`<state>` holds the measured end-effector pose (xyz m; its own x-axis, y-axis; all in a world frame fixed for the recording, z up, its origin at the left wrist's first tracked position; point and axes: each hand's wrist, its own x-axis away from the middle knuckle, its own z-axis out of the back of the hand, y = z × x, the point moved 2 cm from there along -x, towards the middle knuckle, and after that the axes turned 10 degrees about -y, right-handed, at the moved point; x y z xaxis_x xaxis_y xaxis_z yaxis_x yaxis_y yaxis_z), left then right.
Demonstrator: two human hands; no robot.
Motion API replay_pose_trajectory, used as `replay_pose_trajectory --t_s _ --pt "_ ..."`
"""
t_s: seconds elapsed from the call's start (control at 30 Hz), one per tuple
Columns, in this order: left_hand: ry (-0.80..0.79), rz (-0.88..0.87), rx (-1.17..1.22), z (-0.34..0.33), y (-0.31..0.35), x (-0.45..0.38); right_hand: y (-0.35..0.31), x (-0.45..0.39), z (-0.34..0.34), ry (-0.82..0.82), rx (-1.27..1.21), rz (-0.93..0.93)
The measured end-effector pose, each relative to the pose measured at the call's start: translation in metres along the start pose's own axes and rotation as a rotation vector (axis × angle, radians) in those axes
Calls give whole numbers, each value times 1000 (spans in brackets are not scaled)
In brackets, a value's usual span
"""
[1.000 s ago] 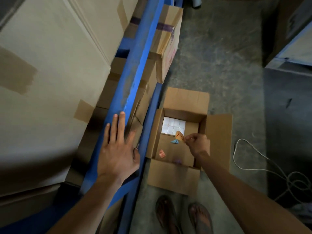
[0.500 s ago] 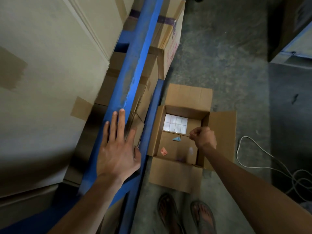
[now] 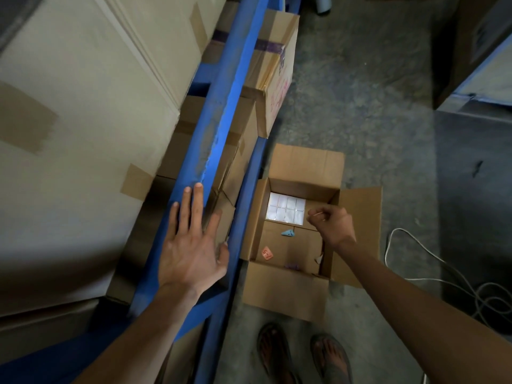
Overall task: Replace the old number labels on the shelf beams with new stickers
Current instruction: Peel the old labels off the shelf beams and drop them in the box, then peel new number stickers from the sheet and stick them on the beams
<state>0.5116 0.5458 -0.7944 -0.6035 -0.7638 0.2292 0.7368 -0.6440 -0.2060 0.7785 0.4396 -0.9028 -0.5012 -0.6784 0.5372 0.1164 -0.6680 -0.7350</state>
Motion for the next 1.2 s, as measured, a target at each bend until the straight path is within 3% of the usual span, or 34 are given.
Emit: replay_pose_trajectory --t_s 0.1,0.3,0.4,0.53,0.77,0.93,1.2 --pt "-33 -12 28 1 0 0 -14 19 5 -14 -25 74" --pt "-279 -17 207 29 12 11 -58 81 41 -102 -31 151" --pt "-300 -94 302 61 36 17 -79 117 72 -84 17 164" --pt "-297 -188 373 118 74 23 -101 172 128 45 126 192" --pt "-255 -423 324 225 165 33 -110 277 237 289 377 78" --pt "-189 -613 303 284 245 60 -80 360 303 467 329 5" --pt "-208 -805 330 319 369 130 12 480 356 714 156 -155"
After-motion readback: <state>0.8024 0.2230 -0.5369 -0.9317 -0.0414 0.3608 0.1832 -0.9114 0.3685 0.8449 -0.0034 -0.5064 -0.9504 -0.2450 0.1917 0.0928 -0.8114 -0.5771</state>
